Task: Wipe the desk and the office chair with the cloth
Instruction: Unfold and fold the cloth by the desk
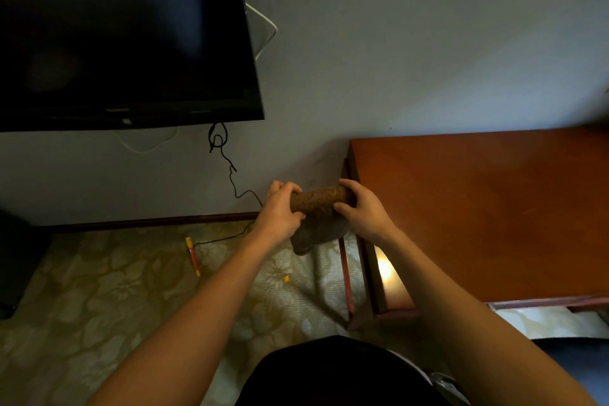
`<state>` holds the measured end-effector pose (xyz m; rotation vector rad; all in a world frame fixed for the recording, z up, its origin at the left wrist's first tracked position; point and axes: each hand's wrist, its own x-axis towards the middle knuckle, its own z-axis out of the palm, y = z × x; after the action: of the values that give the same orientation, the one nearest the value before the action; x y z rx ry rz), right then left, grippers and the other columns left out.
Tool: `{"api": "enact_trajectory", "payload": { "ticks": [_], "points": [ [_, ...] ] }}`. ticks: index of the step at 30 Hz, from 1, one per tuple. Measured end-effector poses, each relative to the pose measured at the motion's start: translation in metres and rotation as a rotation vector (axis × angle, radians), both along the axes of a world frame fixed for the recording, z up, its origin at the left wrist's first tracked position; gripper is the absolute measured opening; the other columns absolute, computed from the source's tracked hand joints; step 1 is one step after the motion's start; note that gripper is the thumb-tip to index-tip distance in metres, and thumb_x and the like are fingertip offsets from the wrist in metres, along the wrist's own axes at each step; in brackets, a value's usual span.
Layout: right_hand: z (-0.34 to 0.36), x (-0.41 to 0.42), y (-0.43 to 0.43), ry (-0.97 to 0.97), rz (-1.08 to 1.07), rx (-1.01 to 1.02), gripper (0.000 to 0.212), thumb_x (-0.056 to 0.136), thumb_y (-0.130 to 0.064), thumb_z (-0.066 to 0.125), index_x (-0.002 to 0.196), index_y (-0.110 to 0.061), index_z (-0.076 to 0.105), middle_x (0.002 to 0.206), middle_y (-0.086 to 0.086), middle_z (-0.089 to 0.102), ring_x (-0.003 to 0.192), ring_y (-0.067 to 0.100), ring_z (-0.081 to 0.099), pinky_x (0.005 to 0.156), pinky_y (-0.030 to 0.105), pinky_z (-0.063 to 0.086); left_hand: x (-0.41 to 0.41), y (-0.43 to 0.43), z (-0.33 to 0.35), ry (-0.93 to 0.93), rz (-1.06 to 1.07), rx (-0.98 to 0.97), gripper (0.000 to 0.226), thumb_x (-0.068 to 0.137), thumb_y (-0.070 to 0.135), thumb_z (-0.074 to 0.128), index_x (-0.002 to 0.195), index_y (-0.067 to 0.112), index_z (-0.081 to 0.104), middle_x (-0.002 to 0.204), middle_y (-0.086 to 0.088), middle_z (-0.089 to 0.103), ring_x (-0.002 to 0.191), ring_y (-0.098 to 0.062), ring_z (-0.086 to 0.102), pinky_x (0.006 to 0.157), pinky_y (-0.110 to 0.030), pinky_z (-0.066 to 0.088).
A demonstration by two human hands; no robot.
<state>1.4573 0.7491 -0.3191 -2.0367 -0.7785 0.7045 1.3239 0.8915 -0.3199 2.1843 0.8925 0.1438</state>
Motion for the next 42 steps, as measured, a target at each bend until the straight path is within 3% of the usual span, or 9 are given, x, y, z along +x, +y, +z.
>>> {"api": "enact_trajectory", "payload": {
  "ticks": [7, 11, 15, 20, 24, 29, 32, 34, 42],
  "points": [
    [0.004, 0.008, -0.011, 0.017, -0.159, 0.147, 0.034, 0.099, -0.017, 0.06, 0.133, -0.02, 0.06, 0.125, -0.002, 0.061, 0.119, 0.019, 0.056, 0.103, 0.048, 0.05, 0.018, 0.001, 0.01, -0.225, 0.153, -0.129, 0.042, 0.081, 0.015, 0.081, 0.114, 0.028, 0.059, 0.12, 0.003, 0.047, 0.105, -0.011, 0.048, 0.093, -0.028, 0.045],
    [0.013, 0.023, -0.02, 0.237, -0.202, 0.224, 0.057, 0.095, -0.011, 0.067, 0.148, -0.02, 0.047, 0.139, 0.003, 0.054, 0.125, 0.018, 0.054, 0.106, 0.042, 0.05, 0.036, -0.005, 0.011, -0.242, 0.183, -0.106, 0.033, 0.084, 0.018, 0.08, 0.109, 0.026, 0.061, 0.12, 0.004, 0.042, 0.108, -0.014, 0.05, 0.098, -0.026, 0.043],
    [0.009, 0.055, -0.025, 0.079, -0.098, 0.027, 0.075, 0.09, -0.008, 0.072, 0.155, -0.014, 0.036, 0.148, 0.009, 0.046, 0.135, 0.024, 0.046, 0.112, 0.044, 0.044, 0.061, -0.013, 0.008, -0.209, 0.027, 0.092, 0.026, 0.092, 0.015, 0.069, 0.117, 0.017, 0.063, 0.119, 0.001, 0.05, 0.111, -0.015, 0.051, 0.093, -0.017, 0.033],
    [0.001, 0.1, -0.036, -0.124, -0.097, -0.035, 0.031, 0.093, -0.019, 0.068, 0.123, -0.019, 0.061, 0.115, 0.01, 0.058, 0.104, 0.03, 0.062, 0.078, 0.038, 0.058, 0.103, -0.024, 0.008, -0.157, -0.005, 0.145, 0.021, 0.093, 0.017, 0.068, 0.114, 0.014, 0.065, 0.112, 0.001, 0.055, 0.107, -0.019, 0.054, 0.09, -0.023, 0.037],
    [-0.009, 0.137, -0.043, -0.199, -0.107, -0.002, 0.013, 0.093, -0.02, 0.067, 0.104, -0.026, 0.063, 0.101, 0.01, 0.055, 0.091, 0.029, 0.058, 0.081, 0.042, 0.054, 0.139, -0.029, 0.004, -0.152, 0.022, 0.174, 0.014, 0.092, 0.02, 0.069, 0.105, 0.017, 0.066, 0.104, 0.005, 0.051, 0.105, -0.022, 0.054, 0.093, -0.03, 0.04],
    [-0.016, 0.177, -0.053, -0.267, -0.124, -0.035, 0.011, 0.093, -0.032, 0.067, 0.103, -0.029, 0.063, 0.117, -0.004, 0.035, 0.112, 0.02, 0.035, 0.096, 0.041, 0.049, 0.175, -0.029, -0.003, -0.084, 0.038, 0.184, 0.016, 0.091, 0.029, 0.069, 0.106, 0.022, 0.066, 0.119, 0.005, 0.051, 0.116, -0.023, 0.045, 0.103, -0.039, 0.038],
    [-0.012, 0.2, -0.053, -0.1, -0.106, 0.063, 0.011, 0.092, -0.029, 0.07, 0.096, -0.032, 0.06, 0.109, -0.004, 0.056, 0.089, 0.018, 0.065, 0.066, 0.024, 0.056, 0.197, -0.025, -0.004, -0.149, 0.021, -0.054, 0.009, 0.095, 0.025, 0.065, 0.097, 0.024, 0.057, 0.097, 0.006, 0.058, 0.098, -0.022, 0.059, 0.087, -0.047, 0.052],
    [-0.011, 0.209, -0.05, -0.022, -0.14, 0.097, 0.011, 0.093, -0.026, 0.07, 0.097, -0.03, 0.06, 0.092, 0.002, 0.065, 0.065, 0.021, 0.068, 0.052, 0.035, 0.055, 0.209, -0.022, -0.005, -0.177, 0.013, -0.139, 0.009, 0.096, 0.024, 0.064, 0.095, 0.023, 0.055, 0.092, 0.002, 0.06, 0.089, -0.019, 0.061, 0.081, -0.048, 0.054],
    [-0.032, 0.262, -0.019, -0.113, -0.32, 0.103, 0.022, 0.097, -0.039, 0.063, 0.112, -0.023, 0.059, 0.102, -0.007, 0.064, 0.097, 0.013, 0.059, 0.086, 0.035, 0.048, 0.274, 0.007, -0.033, -0.175, 0.036, -0.251, 0.008, 0.098, 0.024, 0.063, 0.099, 0.017, 0.058, 0.09, 0.006, 0.06, 0.084, -0.007, 0.056, 0.079, -0.032, 0.046]
  ]
}}
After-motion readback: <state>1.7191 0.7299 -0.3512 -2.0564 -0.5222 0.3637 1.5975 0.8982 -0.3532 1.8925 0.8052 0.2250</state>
